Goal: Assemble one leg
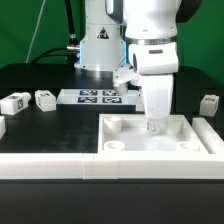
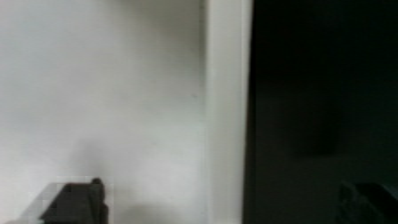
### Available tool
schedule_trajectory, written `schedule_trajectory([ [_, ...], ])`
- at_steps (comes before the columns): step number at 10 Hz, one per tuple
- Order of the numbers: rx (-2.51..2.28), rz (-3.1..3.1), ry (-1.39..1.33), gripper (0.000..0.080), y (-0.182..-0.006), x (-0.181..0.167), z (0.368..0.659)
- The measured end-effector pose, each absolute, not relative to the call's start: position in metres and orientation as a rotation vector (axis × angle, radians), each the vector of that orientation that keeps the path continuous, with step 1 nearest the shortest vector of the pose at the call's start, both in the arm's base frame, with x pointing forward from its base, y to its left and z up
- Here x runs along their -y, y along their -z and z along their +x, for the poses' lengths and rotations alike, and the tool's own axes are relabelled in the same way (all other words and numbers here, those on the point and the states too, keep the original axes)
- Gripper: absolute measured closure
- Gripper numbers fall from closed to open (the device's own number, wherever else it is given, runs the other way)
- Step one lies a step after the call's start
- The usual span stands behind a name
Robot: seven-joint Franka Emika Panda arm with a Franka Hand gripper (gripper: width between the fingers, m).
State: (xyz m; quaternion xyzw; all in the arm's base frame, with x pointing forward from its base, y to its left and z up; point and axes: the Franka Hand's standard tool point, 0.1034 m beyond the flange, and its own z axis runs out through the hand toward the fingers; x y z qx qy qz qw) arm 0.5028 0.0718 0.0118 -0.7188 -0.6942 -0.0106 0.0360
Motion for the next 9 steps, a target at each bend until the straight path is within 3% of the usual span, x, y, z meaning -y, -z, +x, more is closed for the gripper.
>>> schedule_trajectory([
  [3,2.06,-2.325,0.056,0.0151,-0.048,-0.083,0.492],
  [9,1.849,-2.492,0.062,0.0151,-0.051,-0.089,0.485],
])
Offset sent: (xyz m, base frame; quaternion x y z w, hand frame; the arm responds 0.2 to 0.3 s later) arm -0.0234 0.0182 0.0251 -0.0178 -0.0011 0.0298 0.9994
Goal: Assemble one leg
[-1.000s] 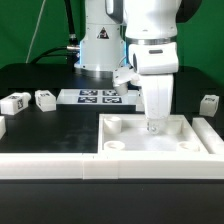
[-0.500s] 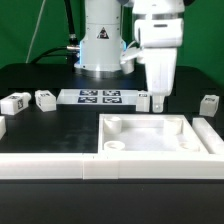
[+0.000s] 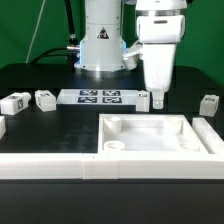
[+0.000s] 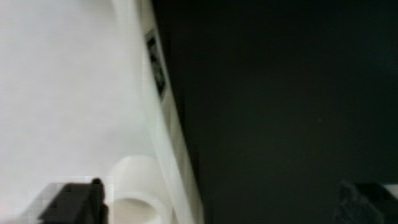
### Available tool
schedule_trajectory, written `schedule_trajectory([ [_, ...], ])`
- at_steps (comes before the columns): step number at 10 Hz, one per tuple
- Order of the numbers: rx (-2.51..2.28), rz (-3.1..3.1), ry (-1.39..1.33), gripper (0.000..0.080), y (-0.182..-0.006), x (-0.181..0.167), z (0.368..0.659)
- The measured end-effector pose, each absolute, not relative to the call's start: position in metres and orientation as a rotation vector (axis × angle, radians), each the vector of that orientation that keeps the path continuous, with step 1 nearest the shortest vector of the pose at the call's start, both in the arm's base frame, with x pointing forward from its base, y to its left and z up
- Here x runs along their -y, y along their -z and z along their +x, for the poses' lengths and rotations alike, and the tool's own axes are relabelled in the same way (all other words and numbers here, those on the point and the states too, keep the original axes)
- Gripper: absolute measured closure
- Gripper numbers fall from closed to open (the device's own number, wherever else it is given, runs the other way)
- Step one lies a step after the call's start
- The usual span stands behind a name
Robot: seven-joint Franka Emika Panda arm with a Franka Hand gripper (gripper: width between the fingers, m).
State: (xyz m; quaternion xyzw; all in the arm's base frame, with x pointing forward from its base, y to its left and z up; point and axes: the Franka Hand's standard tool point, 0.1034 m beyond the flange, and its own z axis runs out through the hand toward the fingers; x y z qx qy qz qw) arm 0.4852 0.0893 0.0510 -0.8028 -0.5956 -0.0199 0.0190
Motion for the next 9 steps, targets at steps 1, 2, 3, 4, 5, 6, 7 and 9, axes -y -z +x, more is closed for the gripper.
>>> schedule_trajectory([
  [1,1.726,-2.575,0.065,0.0151,-0.051,-0.091,0.484],
  [2,1.449,-2.735,0.094,0.0151,-0.051,-0.099,0.476],
  [3,1.246,-2.823,0.094,0.0151,-0.049,-0.109,0.468],
  [4,1.042,-2.891,0.085,0.0151,-0.048,-0.118,0.467],
  [5,0.876,-2.937,0.078,0.0151,-0.048,-0.125,0.465],
  [6,0.729,-2.97,0.069,0.0151,-0.047,-0.137,0.461],
  [7,0.49,-3.006,0.05,0.0151,-0.045,-0.152,0.456],
  [9,0.197,-3.02,0.02,0.0151,-0.042,-0.175,0.451],
])
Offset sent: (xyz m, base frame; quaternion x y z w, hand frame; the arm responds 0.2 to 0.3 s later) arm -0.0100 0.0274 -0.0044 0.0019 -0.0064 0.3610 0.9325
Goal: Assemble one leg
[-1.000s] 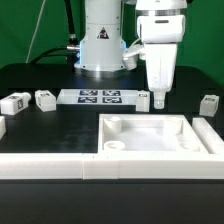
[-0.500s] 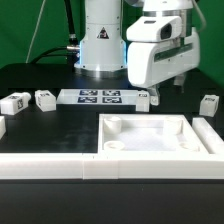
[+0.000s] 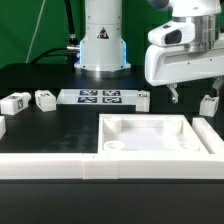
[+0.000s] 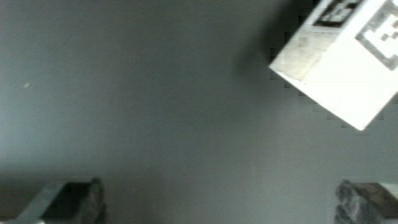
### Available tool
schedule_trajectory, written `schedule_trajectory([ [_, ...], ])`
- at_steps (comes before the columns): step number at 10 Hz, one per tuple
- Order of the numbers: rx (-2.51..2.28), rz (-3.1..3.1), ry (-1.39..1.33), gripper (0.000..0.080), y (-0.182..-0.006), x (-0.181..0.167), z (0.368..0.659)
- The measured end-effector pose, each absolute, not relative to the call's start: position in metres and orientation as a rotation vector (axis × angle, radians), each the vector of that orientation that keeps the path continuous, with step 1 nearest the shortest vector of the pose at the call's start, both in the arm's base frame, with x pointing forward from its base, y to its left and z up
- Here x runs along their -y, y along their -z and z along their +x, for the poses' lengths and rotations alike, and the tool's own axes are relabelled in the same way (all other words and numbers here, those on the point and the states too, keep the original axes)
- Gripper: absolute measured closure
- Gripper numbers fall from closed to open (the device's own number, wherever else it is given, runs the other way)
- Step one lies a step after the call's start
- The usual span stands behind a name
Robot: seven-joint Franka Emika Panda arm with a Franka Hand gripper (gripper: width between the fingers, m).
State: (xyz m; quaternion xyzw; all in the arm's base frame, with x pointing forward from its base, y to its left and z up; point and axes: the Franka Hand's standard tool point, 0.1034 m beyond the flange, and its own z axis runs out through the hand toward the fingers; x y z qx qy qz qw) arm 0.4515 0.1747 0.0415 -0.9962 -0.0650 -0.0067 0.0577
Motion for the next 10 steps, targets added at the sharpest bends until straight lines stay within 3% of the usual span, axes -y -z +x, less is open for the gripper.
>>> schedule_trajectory([
  [6,-0.842,-2.863,-0.08,0.0151,-0.04,-0.197,0.439],
  [10,-0.888,-2.847,-0.11,0.0151,-0.039,-0.199,0.437],
])
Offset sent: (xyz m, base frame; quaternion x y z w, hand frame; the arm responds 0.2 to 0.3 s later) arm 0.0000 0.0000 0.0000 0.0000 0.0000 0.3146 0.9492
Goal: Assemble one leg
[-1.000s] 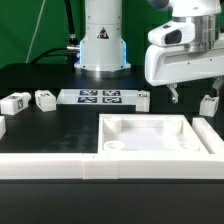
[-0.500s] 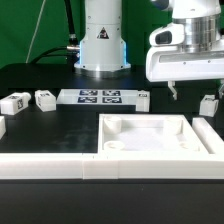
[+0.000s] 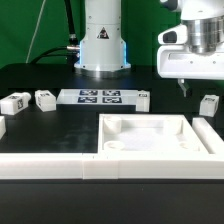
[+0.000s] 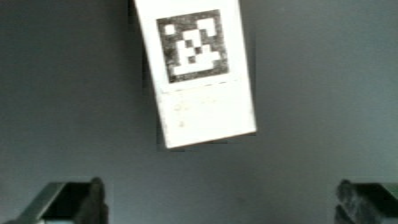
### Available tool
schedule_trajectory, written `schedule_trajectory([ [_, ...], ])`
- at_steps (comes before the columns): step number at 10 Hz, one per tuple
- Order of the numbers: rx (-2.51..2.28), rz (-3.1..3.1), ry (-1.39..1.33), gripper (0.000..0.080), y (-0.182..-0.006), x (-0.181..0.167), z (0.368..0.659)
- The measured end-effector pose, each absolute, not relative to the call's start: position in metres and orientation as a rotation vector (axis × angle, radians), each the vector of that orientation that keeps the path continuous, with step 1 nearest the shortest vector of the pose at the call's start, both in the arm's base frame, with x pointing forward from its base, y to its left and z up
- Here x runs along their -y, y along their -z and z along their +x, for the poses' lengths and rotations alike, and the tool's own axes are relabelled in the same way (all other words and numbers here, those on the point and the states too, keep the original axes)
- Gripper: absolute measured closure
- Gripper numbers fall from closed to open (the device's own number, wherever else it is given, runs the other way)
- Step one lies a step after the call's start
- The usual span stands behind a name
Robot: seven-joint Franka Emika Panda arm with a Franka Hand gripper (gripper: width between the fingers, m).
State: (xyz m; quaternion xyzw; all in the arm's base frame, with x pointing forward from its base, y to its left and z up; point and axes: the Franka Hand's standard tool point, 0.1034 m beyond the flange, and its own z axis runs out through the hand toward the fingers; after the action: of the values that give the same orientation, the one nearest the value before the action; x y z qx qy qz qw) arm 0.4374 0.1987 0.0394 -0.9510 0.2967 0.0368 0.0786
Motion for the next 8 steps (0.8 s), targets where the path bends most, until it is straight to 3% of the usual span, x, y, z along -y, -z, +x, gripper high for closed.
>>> schedule_trajectory([
  [3,-0.786,-2.862,-0.229,0.0151,-0.037,-0.194,0.437],
  [8,-0.729,-2.733,-0.815,0.0151,-0.033,-0.202,0.428],
])
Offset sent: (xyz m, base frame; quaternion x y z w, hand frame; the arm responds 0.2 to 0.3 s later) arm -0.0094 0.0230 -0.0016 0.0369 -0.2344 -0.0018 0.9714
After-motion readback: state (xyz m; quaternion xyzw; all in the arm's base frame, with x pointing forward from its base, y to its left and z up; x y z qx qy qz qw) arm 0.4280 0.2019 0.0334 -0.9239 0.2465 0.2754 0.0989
